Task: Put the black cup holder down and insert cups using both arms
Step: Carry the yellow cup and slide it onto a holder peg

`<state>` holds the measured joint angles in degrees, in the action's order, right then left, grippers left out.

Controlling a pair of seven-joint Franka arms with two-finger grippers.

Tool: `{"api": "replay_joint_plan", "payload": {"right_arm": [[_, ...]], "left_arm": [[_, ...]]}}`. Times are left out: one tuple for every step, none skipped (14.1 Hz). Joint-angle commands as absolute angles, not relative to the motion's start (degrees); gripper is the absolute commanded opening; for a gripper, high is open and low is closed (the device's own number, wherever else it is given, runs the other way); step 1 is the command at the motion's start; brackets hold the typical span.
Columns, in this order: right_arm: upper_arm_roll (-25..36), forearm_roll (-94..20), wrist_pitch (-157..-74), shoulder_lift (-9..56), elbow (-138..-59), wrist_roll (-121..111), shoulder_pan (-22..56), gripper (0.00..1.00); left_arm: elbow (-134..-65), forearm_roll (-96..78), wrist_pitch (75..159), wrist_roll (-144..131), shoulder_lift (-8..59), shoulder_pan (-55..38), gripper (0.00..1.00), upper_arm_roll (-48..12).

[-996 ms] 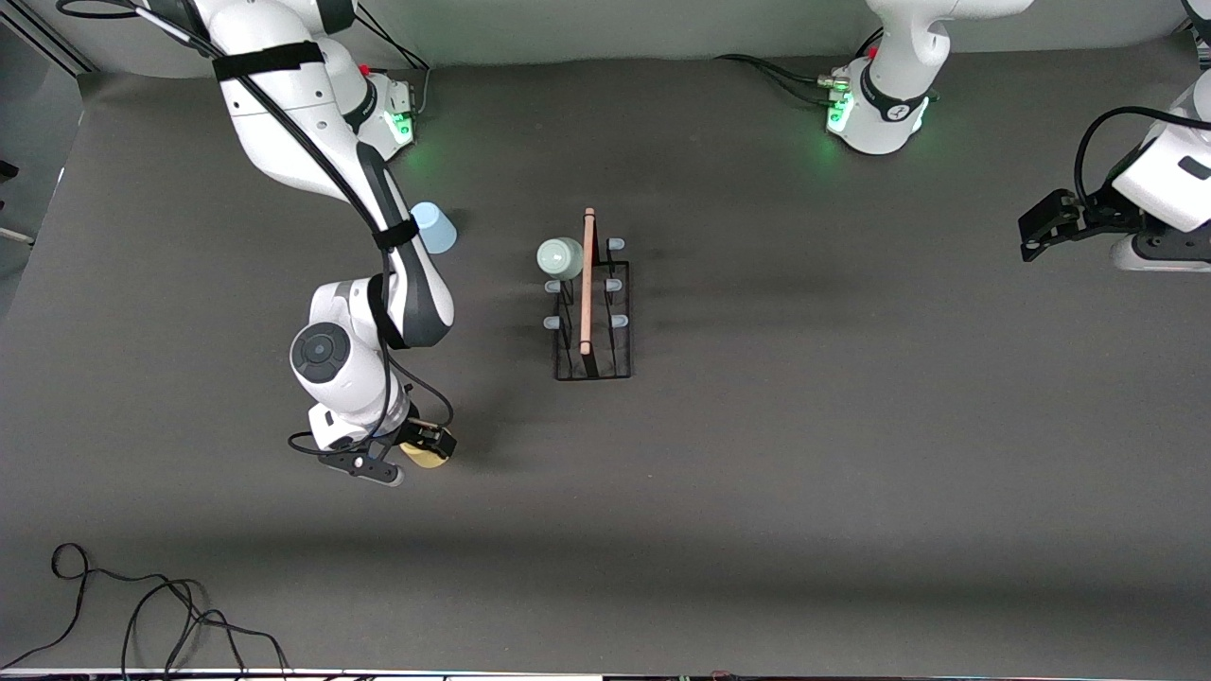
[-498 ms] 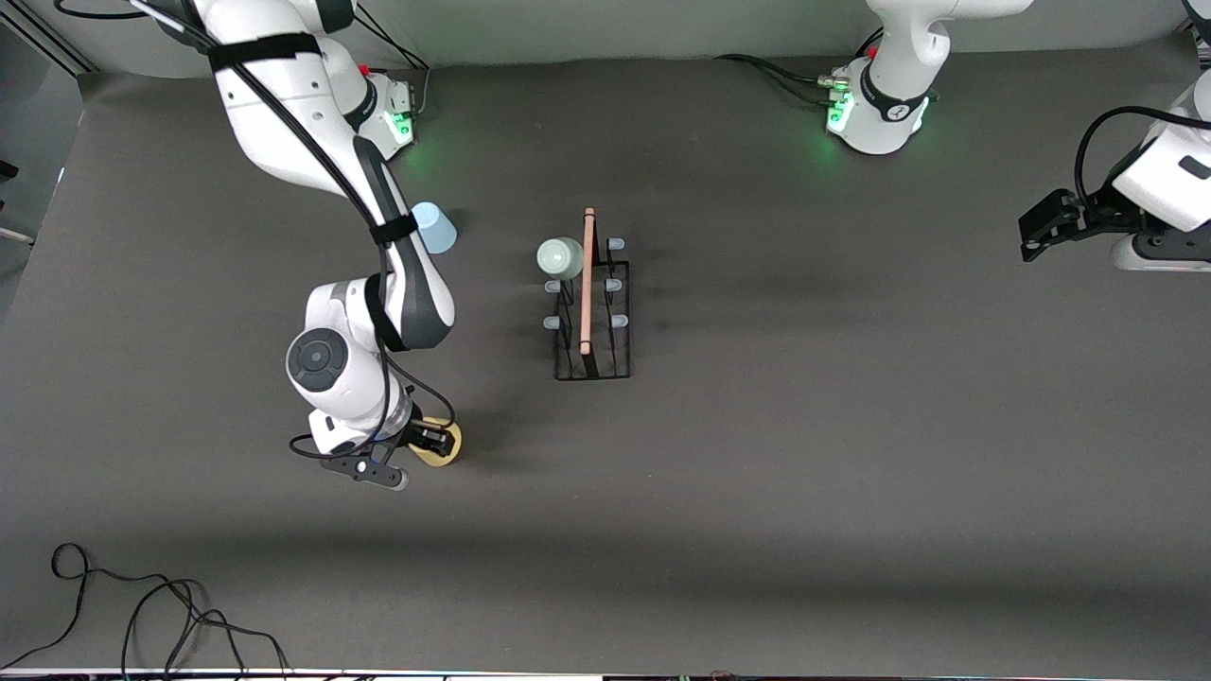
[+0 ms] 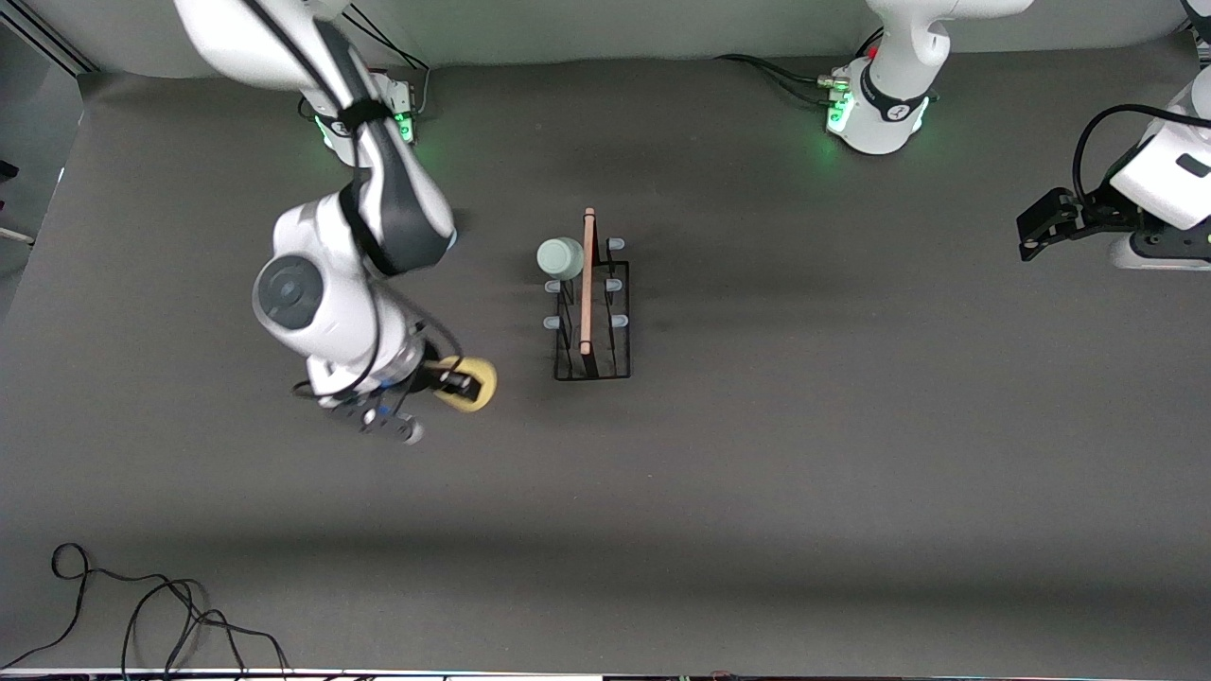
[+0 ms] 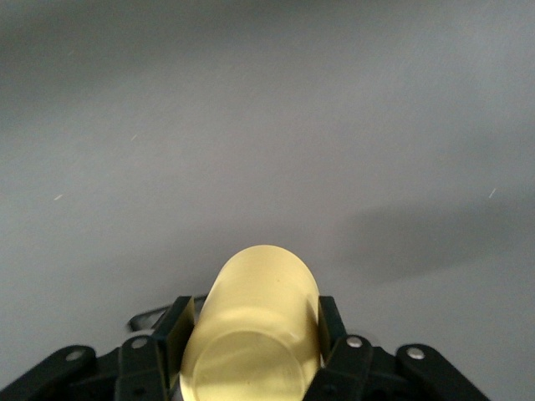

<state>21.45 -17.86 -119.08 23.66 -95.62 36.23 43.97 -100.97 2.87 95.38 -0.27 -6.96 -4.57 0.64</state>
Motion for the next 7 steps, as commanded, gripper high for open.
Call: {"api": "replay_joint_plan", "payload": {"right_arm": [[21.88,-18.02,-118.92,22.76,-96.33,46.29,49.99,0.00],[21.88,-17.84,-118.92,22.59,-96.33,48.41,51.58,0.00],[21.97,-17.75,-118.92,22.33,-96.42,50.17,53.24,0.00],[22.06,-16.88,-119.00,22.32,-96.59,51.66,54.65,0.00],[21.97,-14.79,-119.00,22.67,-96.77,53.07,55.45,0.00],[21.89,-12.94,-119.18,23.02,-97.03,54.30,56.50,0.00],[21.88,-12.66,-119.44,23.11,-97.64,54.32,56.86,0.00]], "left_arm": [[-101.16,2.64,95.63,0.53,-7.56,-4.57,1.00,0.62],[-101.16,2.55,95.80,0.53,-7.56,-4.48,1.00,0.62],[-101.08,1.59,95.80,0.53,-7.47,-4.31,1.00,0.70],[-100.99,-0.68,95.89,0.61,-7.38,-4.22,0.99,0.79],[-100.73,-1.05,95.80,0.53,-7.38,-4.22,0.99,0.79],[-100.64,-0.97,95.19,0.53,-7.47,-4.31,1.00,0.79],[-100.63,-0.88,95.19,0.44,-7.47,-4.31,1.00,0.79]]}}
